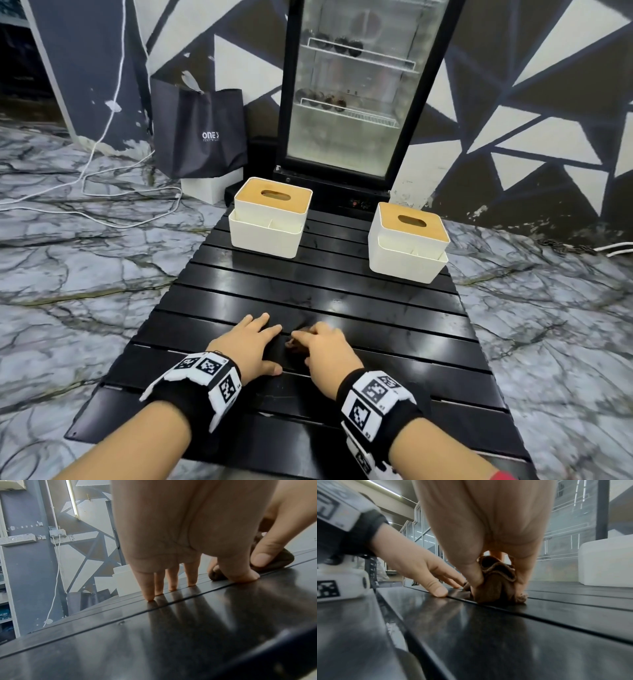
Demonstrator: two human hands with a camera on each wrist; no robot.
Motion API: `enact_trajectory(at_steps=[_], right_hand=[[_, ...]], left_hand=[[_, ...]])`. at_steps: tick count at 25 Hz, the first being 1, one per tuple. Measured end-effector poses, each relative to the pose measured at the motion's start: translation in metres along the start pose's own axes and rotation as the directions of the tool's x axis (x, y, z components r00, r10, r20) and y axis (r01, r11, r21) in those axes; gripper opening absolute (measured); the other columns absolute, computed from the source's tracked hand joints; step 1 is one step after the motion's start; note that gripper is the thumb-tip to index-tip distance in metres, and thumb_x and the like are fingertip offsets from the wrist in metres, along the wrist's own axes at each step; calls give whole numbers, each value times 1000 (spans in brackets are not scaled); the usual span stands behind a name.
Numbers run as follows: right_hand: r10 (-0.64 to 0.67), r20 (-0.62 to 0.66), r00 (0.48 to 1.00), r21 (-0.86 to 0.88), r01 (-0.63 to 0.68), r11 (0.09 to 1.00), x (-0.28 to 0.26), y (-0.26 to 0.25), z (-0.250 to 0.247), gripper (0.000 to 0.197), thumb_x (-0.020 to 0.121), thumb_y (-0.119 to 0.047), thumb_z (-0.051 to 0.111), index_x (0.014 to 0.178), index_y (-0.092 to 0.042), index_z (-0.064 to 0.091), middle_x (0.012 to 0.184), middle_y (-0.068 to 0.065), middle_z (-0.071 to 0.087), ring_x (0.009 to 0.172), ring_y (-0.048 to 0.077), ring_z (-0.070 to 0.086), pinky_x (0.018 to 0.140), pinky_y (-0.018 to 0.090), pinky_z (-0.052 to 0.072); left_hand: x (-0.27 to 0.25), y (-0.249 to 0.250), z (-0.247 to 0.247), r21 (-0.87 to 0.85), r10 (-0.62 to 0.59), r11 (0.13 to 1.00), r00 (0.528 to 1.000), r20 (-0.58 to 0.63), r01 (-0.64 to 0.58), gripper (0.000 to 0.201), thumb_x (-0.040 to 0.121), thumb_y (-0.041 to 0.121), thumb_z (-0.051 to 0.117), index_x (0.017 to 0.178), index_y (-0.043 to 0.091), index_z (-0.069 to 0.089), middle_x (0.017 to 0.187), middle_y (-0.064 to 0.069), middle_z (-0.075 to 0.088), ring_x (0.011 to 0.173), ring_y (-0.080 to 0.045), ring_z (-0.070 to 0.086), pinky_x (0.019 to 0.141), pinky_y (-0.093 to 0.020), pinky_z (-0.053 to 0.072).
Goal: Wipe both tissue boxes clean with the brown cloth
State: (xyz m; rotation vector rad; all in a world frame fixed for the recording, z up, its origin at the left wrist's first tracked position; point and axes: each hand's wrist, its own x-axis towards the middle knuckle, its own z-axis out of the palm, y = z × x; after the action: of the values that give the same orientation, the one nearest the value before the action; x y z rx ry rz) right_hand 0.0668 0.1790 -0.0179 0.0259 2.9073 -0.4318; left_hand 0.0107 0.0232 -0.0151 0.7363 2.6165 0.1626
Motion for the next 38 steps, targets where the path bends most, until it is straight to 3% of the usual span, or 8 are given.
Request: enact_trajectory(at_steps=[6,10,12,16,22,28,34,38], right_hand=[[102,-31,994,56,-100,993,-25,39,0,60,86,1,42,135,-32,36,134,1,36,117,28,34,100,43,40],[197,-94,976,87,-189,978,-51,69,-3,60,86,2,39,136,-32,36,133,2,37,115,29,34,99,42,41],[234,-124,964,113,-221,969,-64,84,-5,57,87,-1,39,136,-31,37,133,1,37,116,28,34,100,41,39],[278,-151,948,157,-255,954,-86,108,-9,52,89,-6,41,135,-32,38,134,0,38,117,29,35,101,40,38],[315,-206,926,206,-274,940,-120,132,-10,49,89,-10,43,132,-34,43,133,0,40,116,28,36,103,36,35],[342,-276,898,228,-285,931,-151,143,-2,49,87,-15,44,131,-35,42,133,-1,40,119,26,35,102,38,36],[332,-355,874,350,-205,914,-157,144,13,47,85,-10,47,129,-28,49,133,3,41,125,24,34,105,35,33],[338,-363,868,337,-216,916,-157,145,17,48,85,-10,46,129,-29,47,134,1,40,125,23,33,104,35,34]], left_hand=[[0,1,-4,-3,-9,1000,1000,18,9,78,88,52,54,150,30,12,159,4,1,147,-18,1,118,-36,17],[2,19,-11,44,-57,997,998,5,57,76,85,49,57,147,24,23,157,1,14,143,-20,20,115,-38,24],[2,45,-9,59,-26,998,999,-20,27,74,85,49,55,147,25,23,156,3,17,142,-18,24,114,-40,25],[1,112,12,42,123,992,992,-13,-123,77,86,50,54,149,28,16,159,6,8,145,-17,13,117,-42,19],[-5,174,38,95,173,980,984,29,-175,79,87,55,51,150,29,11,160,4,2,147,-21,4,117,-45,13],[-13,192,52,122,117,985,992,56,-123,86,84,64,47,150,30,4,159,-2,-8,147,-24,-5,117,-46,8],[-17,195,56,81,109,990,993,44,-112,87,83,63,49,150,30,5,159,-1,-10,147,-24,-6,117,-46,10],[-16,194,56,73,103,992,994,41,-106,87,83,63,50,150,31,5,159,-1,-9,147,-24,-7,117,-46,12]])
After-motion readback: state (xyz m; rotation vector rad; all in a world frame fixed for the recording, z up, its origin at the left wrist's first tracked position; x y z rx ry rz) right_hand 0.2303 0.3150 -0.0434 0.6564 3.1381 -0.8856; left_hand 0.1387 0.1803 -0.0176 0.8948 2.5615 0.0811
